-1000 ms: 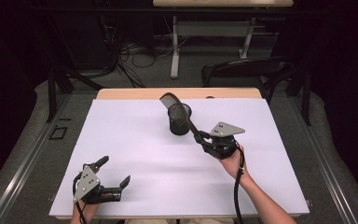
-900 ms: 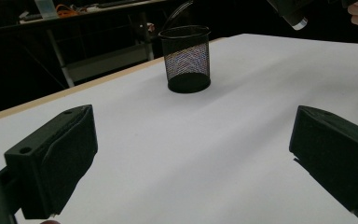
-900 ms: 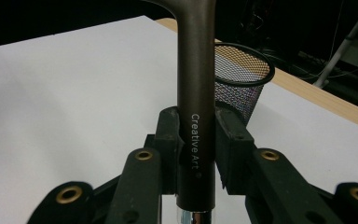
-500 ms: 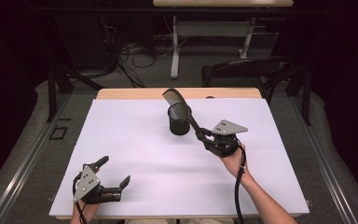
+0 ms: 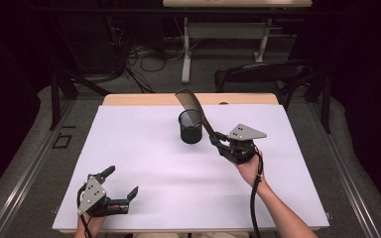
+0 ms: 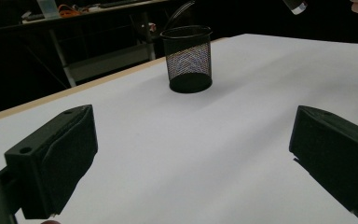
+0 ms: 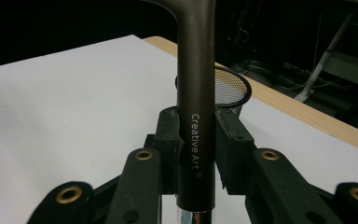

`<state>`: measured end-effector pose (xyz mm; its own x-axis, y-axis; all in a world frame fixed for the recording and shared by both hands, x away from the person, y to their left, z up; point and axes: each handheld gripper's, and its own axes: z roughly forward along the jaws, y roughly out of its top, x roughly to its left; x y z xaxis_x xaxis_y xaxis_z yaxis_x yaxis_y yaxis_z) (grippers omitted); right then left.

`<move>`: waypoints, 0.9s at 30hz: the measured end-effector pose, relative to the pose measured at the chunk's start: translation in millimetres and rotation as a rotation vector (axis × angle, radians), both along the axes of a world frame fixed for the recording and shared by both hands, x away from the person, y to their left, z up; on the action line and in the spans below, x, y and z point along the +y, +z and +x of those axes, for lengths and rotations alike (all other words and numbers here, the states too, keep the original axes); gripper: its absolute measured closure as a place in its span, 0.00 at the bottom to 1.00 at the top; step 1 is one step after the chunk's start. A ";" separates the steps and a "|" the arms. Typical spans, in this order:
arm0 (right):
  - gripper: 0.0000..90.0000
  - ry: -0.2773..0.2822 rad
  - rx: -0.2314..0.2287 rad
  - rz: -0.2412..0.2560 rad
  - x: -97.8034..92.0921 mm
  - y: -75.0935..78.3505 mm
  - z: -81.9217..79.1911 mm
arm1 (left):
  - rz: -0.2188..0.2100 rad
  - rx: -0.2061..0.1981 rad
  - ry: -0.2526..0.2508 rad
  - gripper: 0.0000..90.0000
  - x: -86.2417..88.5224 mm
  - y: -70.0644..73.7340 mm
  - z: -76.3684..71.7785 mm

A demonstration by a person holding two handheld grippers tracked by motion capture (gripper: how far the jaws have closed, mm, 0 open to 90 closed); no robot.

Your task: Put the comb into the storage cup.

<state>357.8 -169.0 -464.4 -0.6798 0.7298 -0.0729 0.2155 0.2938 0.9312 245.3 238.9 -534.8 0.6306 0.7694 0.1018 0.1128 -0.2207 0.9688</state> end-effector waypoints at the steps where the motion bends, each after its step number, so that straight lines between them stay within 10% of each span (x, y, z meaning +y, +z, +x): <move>1: 0.81 0.002 -0.002 0.002 0.6 1.0 0.6 | 0.001 0.001 0.000 0.01 0.1 0.0 0.0; 27: 0.81 -0.031 -0.024 0.027 9.4 13.4 21.9 | -0.001 -0.002 0.000 0.01 0.8 0.2 0.0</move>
<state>379.7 -159.6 -451.0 -0.6550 0.7525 -0.0689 0.2017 0.2620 0.9438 245.3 239.7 -534.7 0.6304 0.7695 0.1027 0.1108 -0.2200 0.9692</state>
